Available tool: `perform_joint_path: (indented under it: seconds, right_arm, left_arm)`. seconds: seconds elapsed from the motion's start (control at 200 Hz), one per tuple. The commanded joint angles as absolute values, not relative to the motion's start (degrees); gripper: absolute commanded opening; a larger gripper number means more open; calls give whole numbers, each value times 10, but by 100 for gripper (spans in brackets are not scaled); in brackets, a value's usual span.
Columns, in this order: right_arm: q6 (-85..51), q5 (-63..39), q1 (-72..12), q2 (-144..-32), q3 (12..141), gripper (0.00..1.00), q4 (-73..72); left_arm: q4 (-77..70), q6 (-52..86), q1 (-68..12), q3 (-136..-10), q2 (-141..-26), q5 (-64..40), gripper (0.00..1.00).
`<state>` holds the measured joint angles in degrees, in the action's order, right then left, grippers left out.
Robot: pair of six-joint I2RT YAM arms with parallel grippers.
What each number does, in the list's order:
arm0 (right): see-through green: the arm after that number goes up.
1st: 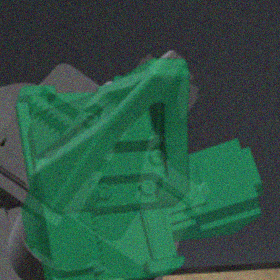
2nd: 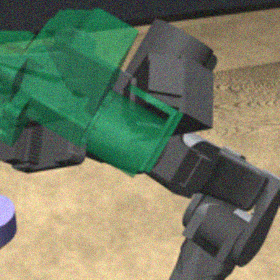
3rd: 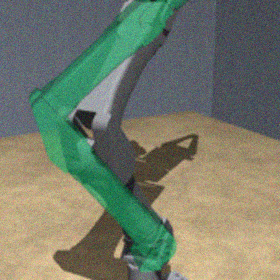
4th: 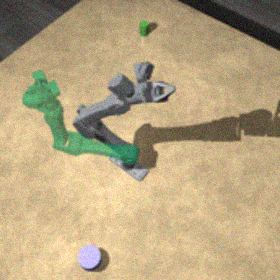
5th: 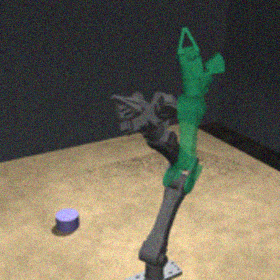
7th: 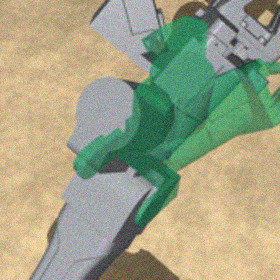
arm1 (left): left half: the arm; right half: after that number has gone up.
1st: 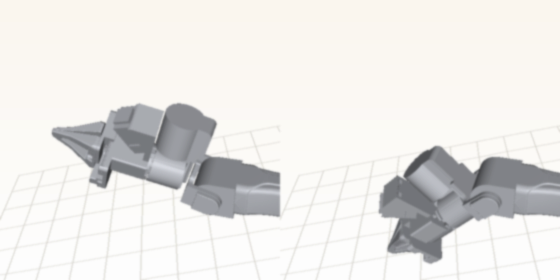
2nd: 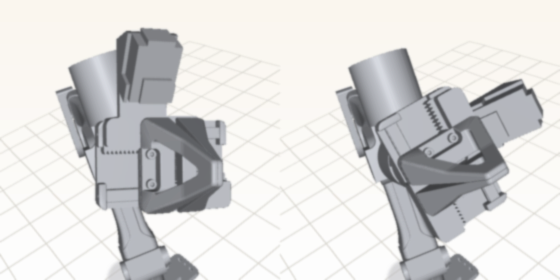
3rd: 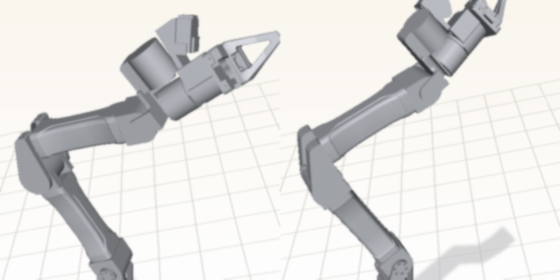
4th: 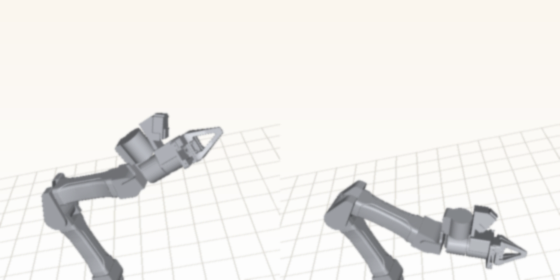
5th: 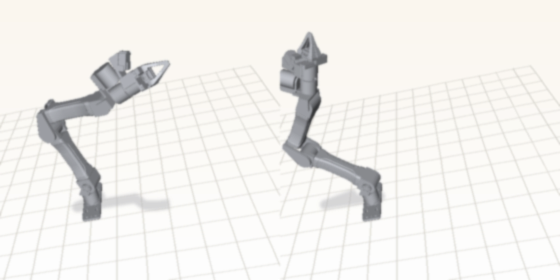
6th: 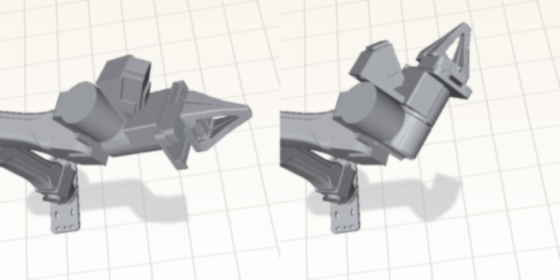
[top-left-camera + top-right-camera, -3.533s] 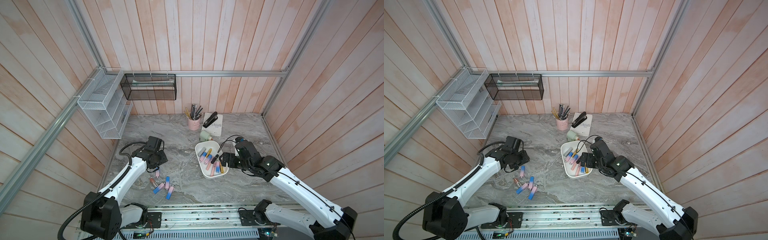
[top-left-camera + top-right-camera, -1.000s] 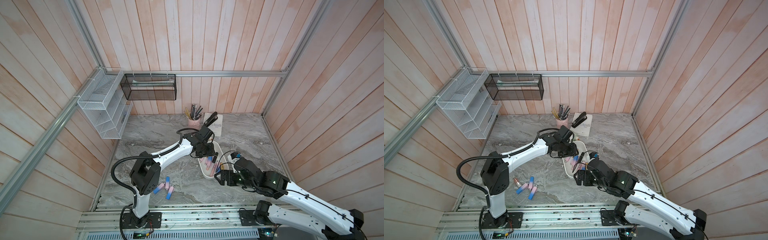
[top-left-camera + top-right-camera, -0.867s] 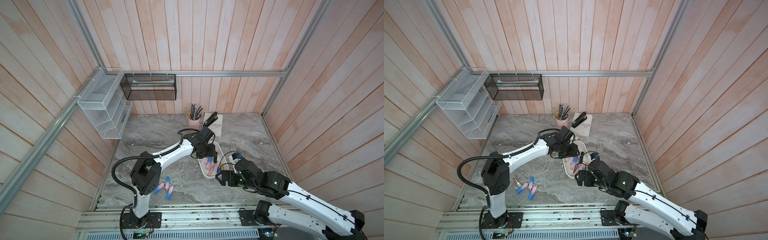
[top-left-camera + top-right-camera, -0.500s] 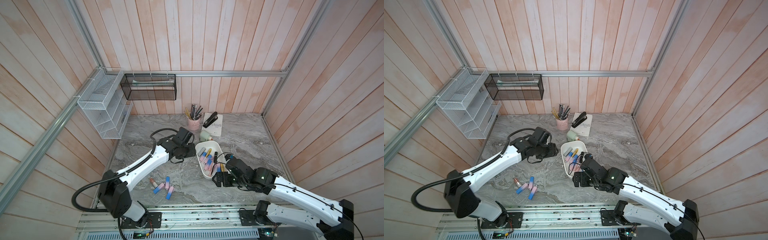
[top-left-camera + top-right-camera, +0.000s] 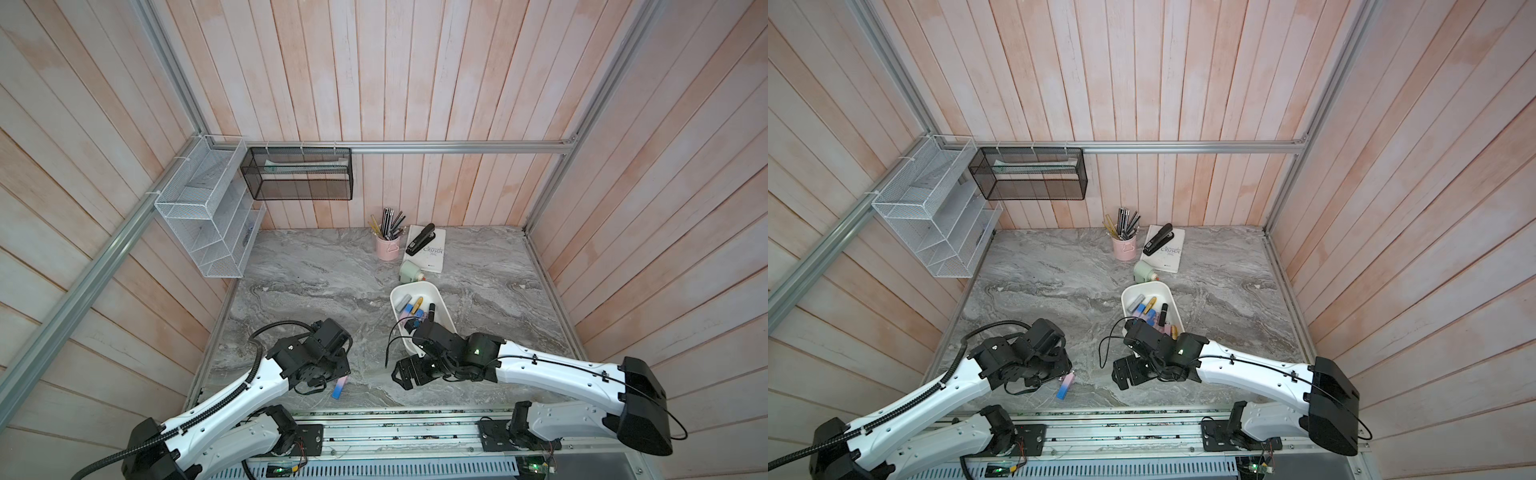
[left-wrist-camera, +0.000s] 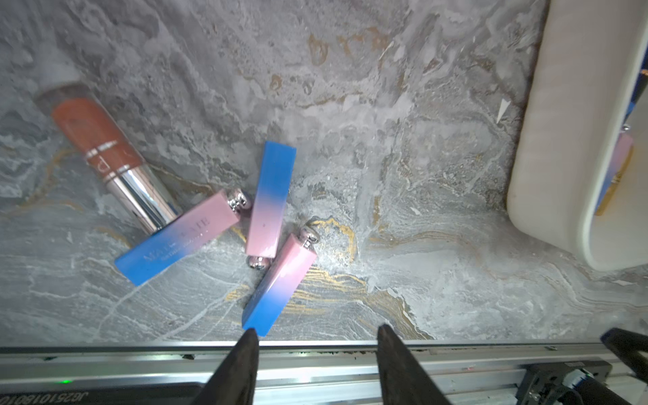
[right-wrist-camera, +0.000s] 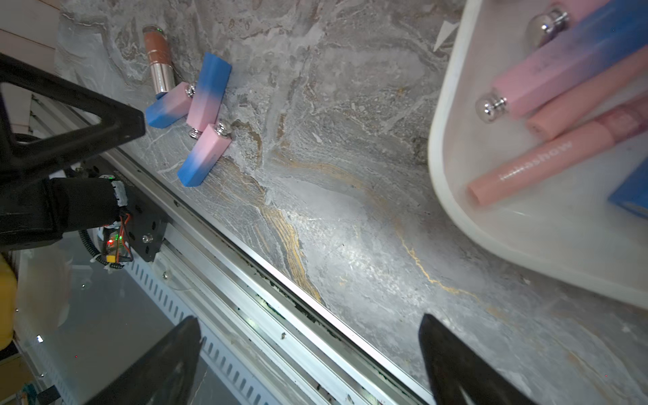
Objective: Put the lipstick into the storage box
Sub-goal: Pick up the lipstick at the center of the board.
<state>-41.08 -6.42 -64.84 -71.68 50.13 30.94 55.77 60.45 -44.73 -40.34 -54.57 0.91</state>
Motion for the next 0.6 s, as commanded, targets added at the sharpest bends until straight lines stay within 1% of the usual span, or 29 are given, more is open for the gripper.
perform_joint_path:
  seconds: [0.0,0.17,0.425,0.595]
  right_arm:
    - [-396,-81,-651,-705,505,98,290]
    - [-402,-87,-651,-679,490,98,297]
    - [-424,-84,-651,-641,465,98,304]
    - [-413,-147,-657,-636,460,98,290]
  left_arm:
    - [554,656,-467,-376,-545,11,56]
    - [525,668,-498,-352,-567,16,56]
    - [483,660,-504,-332,-599,21,56]
    - [449,646,-504,-328,-643,17,56]
